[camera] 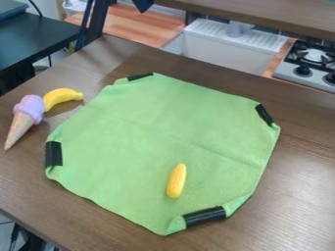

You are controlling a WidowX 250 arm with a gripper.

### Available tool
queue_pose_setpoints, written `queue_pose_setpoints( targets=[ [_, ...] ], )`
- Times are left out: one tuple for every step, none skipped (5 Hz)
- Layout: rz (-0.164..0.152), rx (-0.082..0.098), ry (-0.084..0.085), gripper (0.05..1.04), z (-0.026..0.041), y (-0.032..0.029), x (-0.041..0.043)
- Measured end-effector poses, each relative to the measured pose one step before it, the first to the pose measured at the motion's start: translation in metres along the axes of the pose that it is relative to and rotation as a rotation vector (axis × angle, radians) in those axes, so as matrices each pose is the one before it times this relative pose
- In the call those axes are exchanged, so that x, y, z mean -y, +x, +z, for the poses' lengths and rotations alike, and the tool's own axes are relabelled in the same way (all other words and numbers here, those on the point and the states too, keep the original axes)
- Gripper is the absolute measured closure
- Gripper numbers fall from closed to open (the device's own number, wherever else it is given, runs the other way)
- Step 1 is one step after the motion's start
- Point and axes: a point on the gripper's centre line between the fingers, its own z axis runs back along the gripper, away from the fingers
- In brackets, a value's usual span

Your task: Move the yellow banana from the cloth to the table

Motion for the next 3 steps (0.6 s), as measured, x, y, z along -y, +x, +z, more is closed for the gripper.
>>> queue_pose_setpoints(
  targets=[
    [0.0179, -0.0317, -0.0237, 0.083, -0.01379, -0.01047, 0.00330],
    [0.0236, -0.1374, -0.0788, 0.083, -0.03888, -0.02884, 0.04661],
    [-0.0003, -0.0849, -0.0366, 0.083, -0.00695, -0.01310, 0.04407]
  ],
)
